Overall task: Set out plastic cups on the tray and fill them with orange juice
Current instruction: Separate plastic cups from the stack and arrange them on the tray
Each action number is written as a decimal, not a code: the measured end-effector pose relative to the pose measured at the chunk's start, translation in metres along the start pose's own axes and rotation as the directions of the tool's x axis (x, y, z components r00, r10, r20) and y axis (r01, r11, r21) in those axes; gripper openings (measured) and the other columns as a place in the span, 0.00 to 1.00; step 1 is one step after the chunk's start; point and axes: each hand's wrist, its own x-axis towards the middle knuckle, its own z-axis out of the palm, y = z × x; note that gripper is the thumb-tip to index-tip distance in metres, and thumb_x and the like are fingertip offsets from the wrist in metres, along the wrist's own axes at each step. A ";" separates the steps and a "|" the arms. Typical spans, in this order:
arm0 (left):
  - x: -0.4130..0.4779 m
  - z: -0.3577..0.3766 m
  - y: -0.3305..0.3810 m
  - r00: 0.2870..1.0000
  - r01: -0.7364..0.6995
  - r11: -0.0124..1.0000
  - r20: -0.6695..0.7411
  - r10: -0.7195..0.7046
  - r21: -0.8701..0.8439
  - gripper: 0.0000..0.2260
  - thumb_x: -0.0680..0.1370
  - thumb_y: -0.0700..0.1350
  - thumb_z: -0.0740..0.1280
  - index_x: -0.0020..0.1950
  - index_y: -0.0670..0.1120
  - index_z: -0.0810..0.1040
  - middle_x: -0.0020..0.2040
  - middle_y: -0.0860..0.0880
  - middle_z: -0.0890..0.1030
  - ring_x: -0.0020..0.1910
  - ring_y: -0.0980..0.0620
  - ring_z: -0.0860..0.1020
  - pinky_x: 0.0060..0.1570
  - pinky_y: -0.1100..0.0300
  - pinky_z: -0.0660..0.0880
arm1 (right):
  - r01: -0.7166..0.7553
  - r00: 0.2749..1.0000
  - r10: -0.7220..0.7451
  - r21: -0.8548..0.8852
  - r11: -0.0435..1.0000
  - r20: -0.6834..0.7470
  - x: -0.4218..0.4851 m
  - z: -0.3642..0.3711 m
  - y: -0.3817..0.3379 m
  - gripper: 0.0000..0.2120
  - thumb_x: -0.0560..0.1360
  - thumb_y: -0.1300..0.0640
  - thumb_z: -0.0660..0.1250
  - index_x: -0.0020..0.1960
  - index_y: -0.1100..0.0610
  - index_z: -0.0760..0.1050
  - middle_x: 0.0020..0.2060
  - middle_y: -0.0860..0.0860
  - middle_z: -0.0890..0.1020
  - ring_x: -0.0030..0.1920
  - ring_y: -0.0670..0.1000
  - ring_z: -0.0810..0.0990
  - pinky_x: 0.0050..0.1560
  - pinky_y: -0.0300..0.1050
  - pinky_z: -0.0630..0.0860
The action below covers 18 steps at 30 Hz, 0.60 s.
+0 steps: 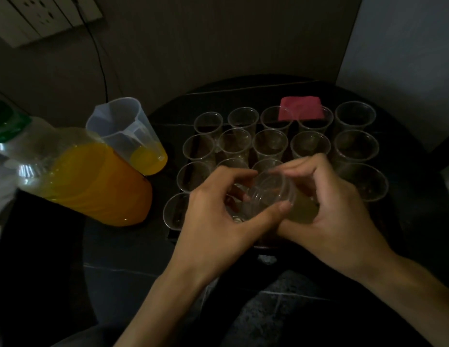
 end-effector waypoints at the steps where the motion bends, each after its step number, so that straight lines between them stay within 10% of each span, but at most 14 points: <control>1: 0.000 0.000 -0.001 1.000 0.004 1.000 -0.002 -0.004 0.003 0.26 0.66 0.69 0.70 0.61 0.61 0.77 0.55 0.63 0.78 0.55 0.61 0.79 0.50 0.64 0.79 | 0.008 1.000 -0.008 -0.011 1.000 0.006 -0.001 0.000 0.001 0.27 0.64 0.53 0.80 0.58 0.54 0.72 0.56 0.38 0.80 0.57 0.40 0.81 0.49 0.32 0.79; 11: 0.004 -0.037 0.008 0.977 -0.045 0.969 -0.212 -0.008 -0.243 0.25 0.68 0.60 0.72 0.63 0.53 0.79 0.56 0.53 0.83 0.55 0.52 0.83 0.47 0.63 0.80 | 0.015 0.997 -0.025 -0.141 0.990 -0.074 -0.001 -0.045 0.006 0.29 0.63 0.35 0.77 0.57 0.44 0.72 0.55 0.39 0.81 0.56 0.39 0.82 0.54 0.30 0.76; 18: -0.004 0.003 0.008 0.986 -0.151 0.959 -0.029 0.162 0.240 0.30 0.65 0.68 0.71 0.65 0.59 0.74 0.61 0.59 0.71 0.61 0.59 0.73 0.55 0.67 0.74 | 0.007 0.961 -0.015 -0.030 1.000 -0.275 -0.002 -0.086 0.005 0.25 0.64 0.29 0.75 0.53 0.39 0.70 0.56 0.44 0.84 0.53 0.46 0.85 0.53 0.52 0.82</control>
